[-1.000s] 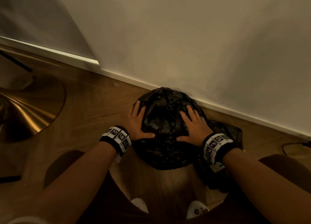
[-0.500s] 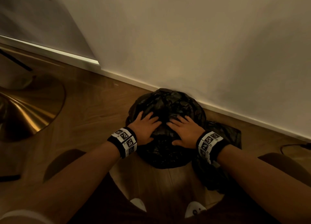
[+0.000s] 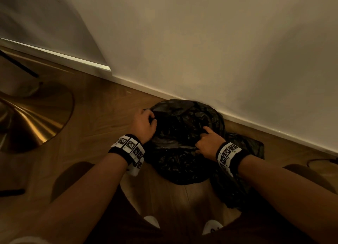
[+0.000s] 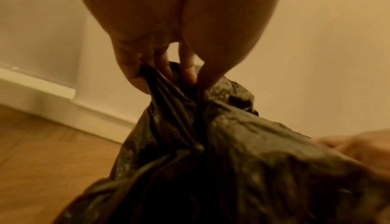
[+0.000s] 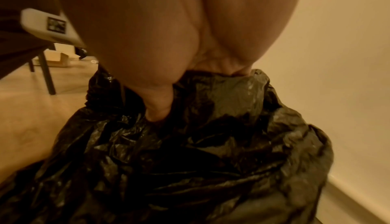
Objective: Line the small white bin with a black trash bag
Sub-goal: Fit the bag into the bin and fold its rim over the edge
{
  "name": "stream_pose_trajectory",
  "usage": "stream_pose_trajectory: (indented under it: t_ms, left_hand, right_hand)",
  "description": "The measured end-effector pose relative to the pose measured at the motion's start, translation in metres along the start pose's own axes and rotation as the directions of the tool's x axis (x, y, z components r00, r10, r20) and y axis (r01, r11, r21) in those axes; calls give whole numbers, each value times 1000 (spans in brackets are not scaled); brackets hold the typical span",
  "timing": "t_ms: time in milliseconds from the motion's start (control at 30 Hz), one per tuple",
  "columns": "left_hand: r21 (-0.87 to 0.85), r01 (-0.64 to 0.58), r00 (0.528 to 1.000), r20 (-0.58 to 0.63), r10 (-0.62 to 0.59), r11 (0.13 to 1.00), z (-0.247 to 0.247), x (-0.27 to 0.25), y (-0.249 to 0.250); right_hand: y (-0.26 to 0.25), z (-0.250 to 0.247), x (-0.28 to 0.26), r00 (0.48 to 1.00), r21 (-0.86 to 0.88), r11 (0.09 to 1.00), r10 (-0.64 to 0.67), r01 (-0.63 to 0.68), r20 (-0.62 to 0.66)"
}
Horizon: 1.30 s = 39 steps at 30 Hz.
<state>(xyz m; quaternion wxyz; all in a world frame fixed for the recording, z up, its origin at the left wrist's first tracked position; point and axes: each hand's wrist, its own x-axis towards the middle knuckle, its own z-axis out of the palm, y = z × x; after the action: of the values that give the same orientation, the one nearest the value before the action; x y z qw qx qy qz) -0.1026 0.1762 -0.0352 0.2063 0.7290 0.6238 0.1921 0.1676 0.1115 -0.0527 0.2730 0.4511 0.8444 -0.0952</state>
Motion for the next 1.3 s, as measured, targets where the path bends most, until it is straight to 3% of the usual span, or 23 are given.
stream_pose_trajectory:
  t_ms: [67, 133, 200, 267, 333, 400, 467, 567, 633, 733, 800, 833, 867, 933, 967, 1000, 1100, 1300]
  left_hand:
    - [-91, 123, 991, -38, -127, 988, 2, 2, -3]
    - [-291, 219, 970, -36, -240, 931, 1, 2, -1]
    - [-443, 241, 939, -119, -323, 864, -7, 3, -1]
    - [-444, 287, 910, -152, -387, 849, -16, 3, -3]
    - [-305, 401, 911, 34, -411, 864, -16, 1, -10]
    - [-191, 479, 857, 310, -411, 857, -4, -3, -19]
    - [-167, 503, 818, 408, -405, 848, 6, -7, -24]
    - [-181, 444, 870, 322, -374, 877, 7, -6, -22]
    - [-187, 309, 929, 268, -254, 933, 5, -7, -15]
    - [-170, 86, 976, 212, -49, 982, 8, -12, -7]
    - [-129, 22, 977, 211, 6, 991, 12, -14, -5]
    - [-110, 12, 972, 235, 14, 994, 13, -14, -3]
    - [-101, -5, 965, 260, 32, 995, 15, -15, -2]
    - [-92, -49, 952, 296, 75, 995, 16, -16, 1]
    - [-87, -75, 947, 305, 98, 993, 15, -16, 3]
    - [-82, -108, 942, 309, 128, 991, 15, -16, 3]
    - [-78, -182, 922, 333, 198, 980, 11, -17, 7]
    - [-89, -204, 912, 346, 222, 975, 6, -21, 8]
  right_hand:
    - [-2, 4, -2, 1000, -12, 1000, 0, 0, -11]
    - [-3, 8, -5, 999, -36, 999, -10, 9, -32]
    - [-3, 12, -7, 999, -56, 998, -25, 23, -36]
    - [-2, 13, -8, 998, -63, 997, -38, 35, -41]
    - [-1, 13, -6, 998, -60, 998, -40, 37, -58]
    - [-2, 14, -4, 998, -53, 998, -25, 22, -61]
    - [-3, 17, -4, 998, -48, 999, -16, 13, -62]
    - [-2, 15, -4, 998, -31, 999, -7, 5, -68]
    - [0, 12, -4, 999, 19, 1000, 18, -17, -37]
    - [0, -6, -12, 999, 342, 939, 38, -42, 20]
    - [-4, -30, -18, 999, 698, 715, 48, -28, -9]
    - [-6, -42, -19, 997, 858, 513, 72, -23, -15]
    - [-9, -53, -18, 995, 974, 225, 101, -24, 1]
    - [-13, -65, -9, 993, 920, -389, 73, -54, 90]
    - [-14, -66, -3, 992, 800, -595, 31, -78, 120]
    - [-15, -65, 4, 990, 690, -718, 4, -94, 139]
    - [-22, -51, 24, 973, 518, -847, 6, -117, 231]
    - [-36, -20, 50, 898, 440, -895, 130, -76, 419]
